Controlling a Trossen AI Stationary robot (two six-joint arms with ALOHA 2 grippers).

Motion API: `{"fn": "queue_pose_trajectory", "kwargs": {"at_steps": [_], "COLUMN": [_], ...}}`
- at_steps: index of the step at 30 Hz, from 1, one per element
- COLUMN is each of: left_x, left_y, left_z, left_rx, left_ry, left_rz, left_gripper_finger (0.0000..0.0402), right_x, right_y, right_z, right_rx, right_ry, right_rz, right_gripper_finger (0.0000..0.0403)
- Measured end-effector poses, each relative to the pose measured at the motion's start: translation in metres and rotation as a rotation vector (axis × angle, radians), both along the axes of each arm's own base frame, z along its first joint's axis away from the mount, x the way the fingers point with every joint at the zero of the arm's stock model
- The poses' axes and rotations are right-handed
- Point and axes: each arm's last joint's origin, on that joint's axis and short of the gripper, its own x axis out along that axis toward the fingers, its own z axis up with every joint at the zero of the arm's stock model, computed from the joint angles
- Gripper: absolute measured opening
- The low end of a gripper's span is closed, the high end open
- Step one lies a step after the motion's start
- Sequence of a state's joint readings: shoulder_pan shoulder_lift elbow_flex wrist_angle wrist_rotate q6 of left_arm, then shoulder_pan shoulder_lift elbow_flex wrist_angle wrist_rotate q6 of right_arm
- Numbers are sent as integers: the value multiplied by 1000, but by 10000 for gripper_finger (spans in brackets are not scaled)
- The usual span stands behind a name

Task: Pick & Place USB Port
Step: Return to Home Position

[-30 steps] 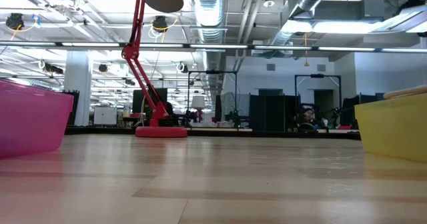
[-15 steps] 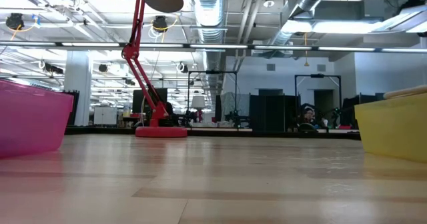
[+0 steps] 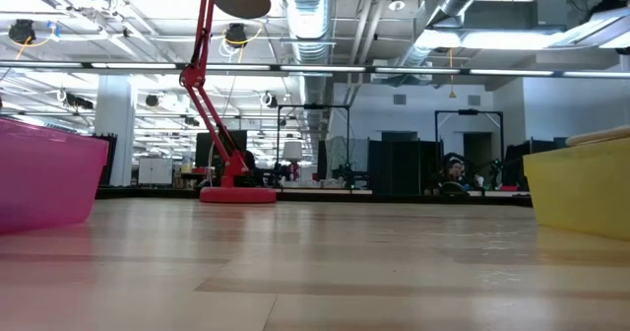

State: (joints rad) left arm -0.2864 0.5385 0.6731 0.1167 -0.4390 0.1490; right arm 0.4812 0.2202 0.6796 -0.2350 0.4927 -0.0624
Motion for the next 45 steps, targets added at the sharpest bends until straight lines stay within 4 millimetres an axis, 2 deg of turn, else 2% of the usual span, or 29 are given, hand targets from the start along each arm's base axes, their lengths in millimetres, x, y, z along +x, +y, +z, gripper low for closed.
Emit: {"fn": "queue_pose_trajectory", "kwargs": {"at_steps": [7,15,18,23,27,32,35,41,45], "left_x": [7,29,34,30,28,29,29,28,30], "left_y": [14,33,39,46,48,49,49,49,49], "left_z": [0,-9,-7,-2,-1,-2,-2,-2,-3], "left_rx": [-6,-53,-47,-37,-35,-36,-36,-34,-37], "left_ry": [-11,45,18,-26,-36,-28,-28,-30,-22], "left_rz": [33,24,26,49,67,71,71,71,71], "left_gripper_finger": [3,3,4,5,5,5,5,5,5], "right_x": [0,0,0,0,12,23,23,15,15], "right_y": [-2,-5,-6,-8,-7,-12,-16,-22,-23], "right_z": [0,0,0,0,0,4,4,6,-2], "right_rx": [-24,-45,-45,-24,-8,-62,-66,-88,-19], "right_ry": [-6,-3,-1,0,30,33,28,-6,49], "right_rz": [-27,-95,-121,-159,-200,-351,-413,-391,-306], "right_gripper_finger": [0,0,0,0,0,0,0,0,0]}}
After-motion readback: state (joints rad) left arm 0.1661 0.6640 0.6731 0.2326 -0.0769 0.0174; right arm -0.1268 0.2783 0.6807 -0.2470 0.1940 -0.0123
